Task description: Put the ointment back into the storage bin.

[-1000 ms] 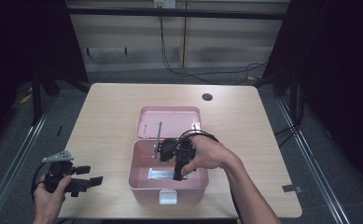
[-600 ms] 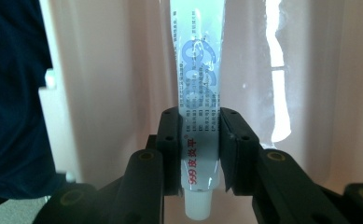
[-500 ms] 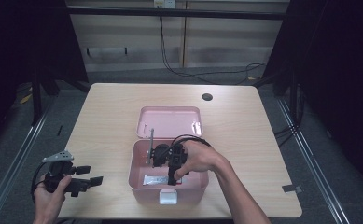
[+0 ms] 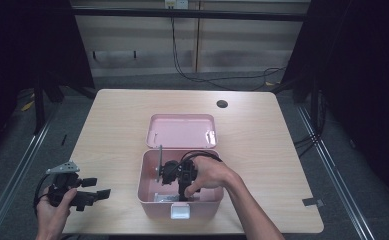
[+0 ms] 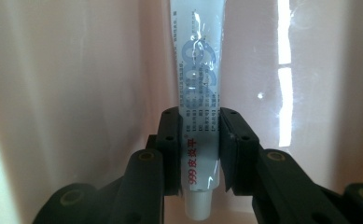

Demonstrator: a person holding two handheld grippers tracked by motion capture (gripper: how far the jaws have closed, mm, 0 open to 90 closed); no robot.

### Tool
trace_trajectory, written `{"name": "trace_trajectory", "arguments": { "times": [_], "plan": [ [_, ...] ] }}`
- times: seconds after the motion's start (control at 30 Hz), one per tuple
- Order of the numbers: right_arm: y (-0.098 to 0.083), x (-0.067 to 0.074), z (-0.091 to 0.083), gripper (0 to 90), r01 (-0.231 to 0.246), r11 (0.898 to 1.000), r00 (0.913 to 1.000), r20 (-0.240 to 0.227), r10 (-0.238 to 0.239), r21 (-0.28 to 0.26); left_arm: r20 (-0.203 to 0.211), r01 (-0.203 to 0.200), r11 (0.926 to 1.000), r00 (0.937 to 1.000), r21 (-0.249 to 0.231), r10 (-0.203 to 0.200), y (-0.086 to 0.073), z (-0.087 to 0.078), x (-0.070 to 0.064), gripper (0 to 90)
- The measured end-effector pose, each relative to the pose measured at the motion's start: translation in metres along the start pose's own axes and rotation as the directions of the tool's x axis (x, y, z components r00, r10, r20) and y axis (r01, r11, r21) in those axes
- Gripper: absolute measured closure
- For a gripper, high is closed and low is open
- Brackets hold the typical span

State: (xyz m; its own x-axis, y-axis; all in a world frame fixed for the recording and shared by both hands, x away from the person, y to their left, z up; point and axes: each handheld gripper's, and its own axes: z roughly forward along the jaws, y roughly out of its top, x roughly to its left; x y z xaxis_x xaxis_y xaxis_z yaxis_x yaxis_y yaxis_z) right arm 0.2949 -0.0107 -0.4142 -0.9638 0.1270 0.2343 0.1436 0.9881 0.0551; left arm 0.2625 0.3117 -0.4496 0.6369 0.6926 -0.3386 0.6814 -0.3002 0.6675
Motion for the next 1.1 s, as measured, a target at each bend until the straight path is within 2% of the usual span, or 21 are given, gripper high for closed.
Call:
{"name": "trace_trajectory", "arguments": {
  "times": [0.07, 0.1, 0.17, 0.23, 0.27, 0.4, 0.63, 0.7, 0.8, 0.83, 0.93, 1.07, 1.1],
  "plan": [
    [0.001, 0.000, 0.003, 71.5, -0.001, 1.000, 1.0000, -0.008, 0.001, 0.008, -0.001, 0.000, 1.0000, 1.0000, -0.001, 0.000, 0.000, 0.000, 0.000, 18.6],
    [0.001, -0.001, 0.005, 71.5, 0.000, 1.000, 1.0000, -0.010, -0.001, -0.006, 0.000, 0.001, 1.0000, 1.0000, -0.002, -0.001, 0.000, 0.000, 0.000, 18.6],
    [0.003, -0.001, 0.005, 71.5, 0.003, 1.000, 0.9999, -0.011, -0.003, 0.018, -0.002, 0.000, 1.0000, 1.0000, -0.005, 0.000, 0.000, -0.001, 0.000, 18.6],
    [0.004, -0.001, 0.009, 71.5, 0.006, 1.000, 0.9998, -0.016, -0.006, 0.008, -0.003, 0.001, 1.0000, 1.0000, -0.008, -0.001, 0.000, -0.001, 0.001, 18.6],
    [0.005, -0.001, 0.009, 71.5, 0.005, 1.000, 1.0000, -0.004, -0.004, 0.020, -0.001, 0.001, 1.0000, 1.0000, -0.008, -0.001, 0.000, -0.001, 0.001, 18.6],
    [0.005, -0.002, 0.014, 71.4, 0.010, 1.000, 0.9996, -0.027, -0.010, 0.012, -0.001, 0.000, 1.0000, 1.0000, -0.006, 0.000, 0.000, -0.001, 0.000, 18.6],
    [0.004, -0.004, 0.019, 71.4, 0.006, 0.999, 0.9995, -0.030, -0.005, 0.034, -0.002, 0.000, 1.0000, 1.0000, -0.003, 0.000, 0.000, 0.000, 0.000, 18.6],
    [0.004, -0.004, 0.021, 71.4, 0.004, 1.000, 0.9991, -0.043, -0.003, 0.022, -0.002, 0.000, 1.0000, 1.0000, -0.003, 0.000, 0.000, 0.000, 0.000, 18.6],
    [0.004, -0.005, 0.022, 71.4, 0.004, 1.000, 0.9993, -0.036, -0.003, 0.025, -0.003, 0.001, 1.0000, 1.0000, -0.003, -0.001, 0.000, 0.000, 0.000, 18.6],
    [0.004, -0.005, 0.021, 71.4, 0.006, 0.999, 0.9994, -0.035, -0.005, 0.042, -0.003, 0.000, 1.0000, 1.0000, -0.002, 0.000, 0.000, 0.000, 0.000, 18.6],
    [0.004, -0.005, 0.024, 71.3, 0.006, 0.999, 0.9990, -0.043, -0.004, 0.033, -0.002, 0.000, 1.0000, 1.0000, -0.003, 0.000, 0.000, 0.000, 0.000, 18.6],
    [0.004, -0.005, 0.025, 71.3, 0.000, 0.998, 0.9997, -0.024, 0.001, 0.063, 0.001, -0.004, 1.0000, 1.0000, 0.004, 0.004, 0.000, 0.000, 0.000, 18.6],
    [0.003, -0.005, 0.026, 71.3, 0.000, 0.998, 0.9994, -0.033, 0.002, 0.060, 0.001, -0.004, 1.0000, 1.0000, 0.004, 0.004, 0.000, 0.000, 0.000, 18.6]
  ]
}}
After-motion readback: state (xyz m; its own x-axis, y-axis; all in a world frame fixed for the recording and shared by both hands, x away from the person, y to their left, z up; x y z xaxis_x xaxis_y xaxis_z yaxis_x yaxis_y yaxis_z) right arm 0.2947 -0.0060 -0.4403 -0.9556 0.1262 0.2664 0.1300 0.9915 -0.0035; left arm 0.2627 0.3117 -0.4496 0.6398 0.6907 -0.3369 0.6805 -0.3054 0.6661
